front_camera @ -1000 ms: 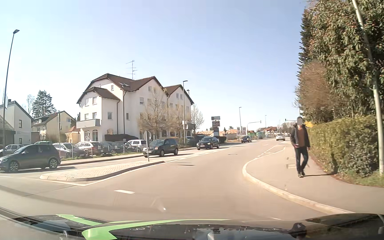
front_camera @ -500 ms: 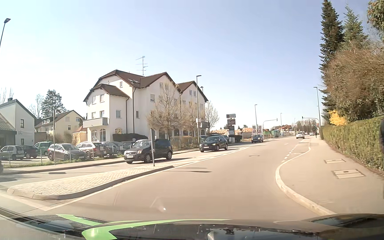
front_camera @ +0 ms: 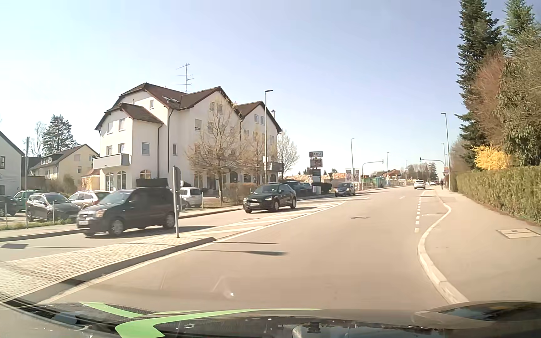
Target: Follow the waypoints while adhering to traffic rules and regulations
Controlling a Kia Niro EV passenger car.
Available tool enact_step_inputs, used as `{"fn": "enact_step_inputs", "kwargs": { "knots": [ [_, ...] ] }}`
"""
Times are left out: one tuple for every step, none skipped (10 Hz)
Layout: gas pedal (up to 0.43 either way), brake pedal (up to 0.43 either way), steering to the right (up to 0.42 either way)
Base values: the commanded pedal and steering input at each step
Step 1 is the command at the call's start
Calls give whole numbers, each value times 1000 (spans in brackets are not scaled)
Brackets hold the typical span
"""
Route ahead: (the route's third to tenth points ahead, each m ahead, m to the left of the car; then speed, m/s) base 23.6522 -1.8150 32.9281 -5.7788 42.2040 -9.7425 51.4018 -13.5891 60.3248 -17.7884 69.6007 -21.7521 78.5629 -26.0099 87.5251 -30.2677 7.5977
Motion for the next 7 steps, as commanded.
{"fn": "enact_step_inputs", "kwargs": {
  "knots": [
    [409, 0, 129],
    [429, 0, 133],
    [441, 0, 134],
    [461, 0, 134],
    [469, 0, 134],
    [469, 0, 134],
    [469, 0, 133]
  ]
}}
